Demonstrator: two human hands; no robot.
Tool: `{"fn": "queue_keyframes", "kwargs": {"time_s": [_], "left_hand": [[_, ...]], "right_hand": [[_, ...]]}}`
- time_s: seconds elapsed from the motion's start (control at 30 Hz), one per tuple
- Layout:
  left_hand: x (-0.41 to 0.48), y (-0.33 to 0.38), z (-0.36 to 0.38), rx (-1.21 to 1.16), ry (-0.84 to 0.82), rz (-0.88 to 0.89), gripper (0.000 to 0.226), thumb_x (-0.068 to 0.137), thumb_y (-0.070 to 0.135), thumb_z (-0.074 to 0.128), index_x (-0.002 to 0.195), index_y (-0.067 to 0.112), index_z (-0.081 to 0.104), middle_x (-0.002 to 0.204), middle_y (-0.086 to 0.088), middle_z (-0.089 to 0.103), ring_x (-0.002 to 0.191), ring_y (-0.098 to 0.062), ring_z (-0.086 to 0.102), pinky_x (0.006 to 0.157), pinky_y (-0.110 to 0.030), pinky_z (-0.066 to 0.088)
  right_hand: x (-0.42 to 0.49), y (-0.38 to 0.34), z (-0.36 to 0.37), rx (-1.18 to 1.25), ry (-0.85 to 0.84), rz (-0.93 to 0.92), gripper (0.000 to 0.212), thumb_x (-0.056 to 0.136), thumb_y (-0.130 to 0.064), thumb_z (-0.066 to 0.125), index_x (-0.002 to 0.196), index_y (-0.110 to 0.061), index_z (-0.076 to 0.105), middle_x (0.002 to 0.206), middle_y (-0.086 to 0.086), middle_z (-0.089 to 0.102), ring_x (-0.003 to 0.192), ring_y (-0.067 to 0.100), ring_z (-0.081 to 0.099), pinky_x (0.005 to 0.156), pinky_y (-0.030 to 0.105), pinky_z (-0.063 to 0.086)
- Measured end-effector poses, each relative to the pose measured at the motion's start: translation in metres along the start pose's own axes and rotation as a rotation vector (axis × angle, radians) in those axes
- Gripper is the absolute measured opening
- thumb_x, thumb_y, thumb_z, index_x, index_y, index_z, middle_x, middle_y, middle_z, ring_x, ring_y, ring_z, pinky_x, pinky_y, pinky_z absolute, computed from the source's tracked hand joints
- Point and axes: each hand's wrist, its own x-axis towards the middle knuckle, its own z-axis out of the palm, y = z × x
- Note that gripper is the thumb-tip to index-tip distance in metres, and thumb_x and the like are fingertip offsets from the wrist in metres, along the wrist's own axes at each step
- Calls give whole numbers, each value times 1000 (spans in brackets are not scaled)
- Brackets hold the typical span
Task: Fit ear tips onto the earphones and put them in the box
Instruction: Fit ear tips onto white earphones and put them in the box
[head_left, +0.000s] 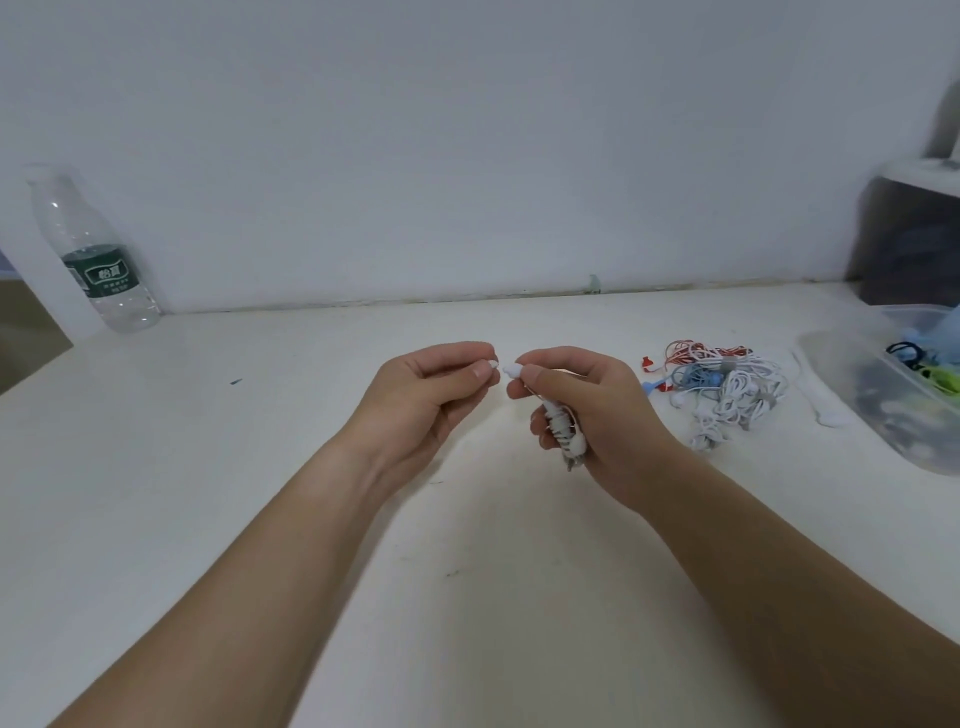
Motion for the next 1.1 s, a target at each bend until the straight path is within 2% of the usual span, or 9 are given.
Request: {"fn": "queue_keyframes", "kwargs": {"time_s": [0.2,0.6,0.83,0.97,1.1], "left_hand": [[-4,3,4,-95,-41,-66,15,89,-6,62,98,-1,72,91,-11,75,89,-17,74,77,-18,58],[-7,5,5,-77,-63,-99,14,90,-4,62,98,6,69,91,-9,76,87,-19,75,70,-18,58],[-5,2,2,-33,-91,-94,13,88,0,65,96,9,69,96,-11,75,91,-21,74,72,-19,59],[-3,1,1,-17,-117,-82,19,77,6,71,95,9,69,98,-13,75,95,-24,73,76,-21,59],[-4,1,2,-12,-145,-71,19,75,6,70,93,9,69,95,-13,76,94,-23,74,78,-20,59]], "right_hand": [[0,0,-2,-2,17,-16,7,91,-8,67,91,-12,72,82,8,73,55,18,58,53,28,46],[-1,-2,-2,-45,24,-37,3,90,-9,69,92,-11,71,78,8,72,55,19,58,52,28,46],[-2,-3,-1,-56,18,-36,4,89,-10,70,94,-10,71,76,6,72,56,19,59,52,27,47],[-3,-3,0,-61,14,-40,6,88,-11,71,94,-9,71,76,7,73,56,19,59,52,27,47],[-3,-4,0,-72,25,-43,8,88,-11,71,96,-8,71,75,5,73,56,18,59,51,27,48]]}}
